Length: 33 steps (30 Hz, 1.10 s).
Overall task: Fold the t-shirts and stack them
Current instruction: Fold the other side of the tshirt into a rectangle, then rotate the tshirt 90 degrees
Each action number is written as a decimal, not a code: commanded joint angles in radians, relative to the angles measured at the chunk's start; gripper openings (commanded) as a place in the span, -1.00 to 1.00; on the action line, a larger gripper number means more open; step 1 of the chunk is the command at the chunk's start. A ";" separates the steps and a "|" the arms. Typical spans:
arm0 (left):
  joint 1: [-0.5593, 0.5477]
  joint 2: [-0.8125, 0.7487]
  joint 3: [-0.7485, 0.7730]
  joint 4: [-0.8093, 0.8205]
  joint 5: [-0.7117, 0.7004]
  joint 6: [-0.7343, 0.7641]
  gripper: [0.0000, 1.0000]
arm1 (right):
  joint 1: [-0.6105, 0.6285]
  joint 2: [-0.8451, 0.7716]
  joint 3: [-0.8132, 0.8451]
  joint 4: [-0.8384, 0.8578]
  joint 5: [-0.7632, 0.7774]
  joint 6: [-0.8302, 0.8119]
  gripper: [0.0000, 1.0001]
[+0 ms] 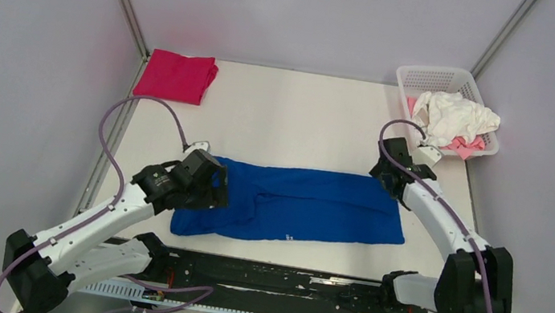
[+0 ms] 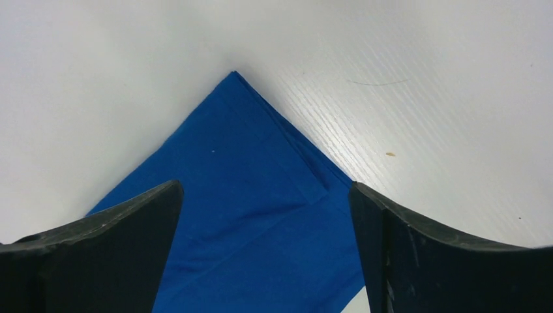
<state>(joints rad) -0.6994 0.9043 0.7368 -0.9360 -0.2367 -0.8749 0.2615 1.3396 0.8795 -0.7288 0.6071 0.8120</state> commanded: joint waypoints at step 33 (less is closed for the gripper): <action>0.328 1.818 1.642 0.544 0.469 -0.095 1.00 | 0.412 -0.011 -0.362 0.597 -0.906 -0.126 1.00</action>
<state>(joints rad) -0.3405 2.4649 2.0418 -0.2600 0.0937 -1.0080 0.5175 1.3209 0.5365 -0.0696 -0.1745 0.6830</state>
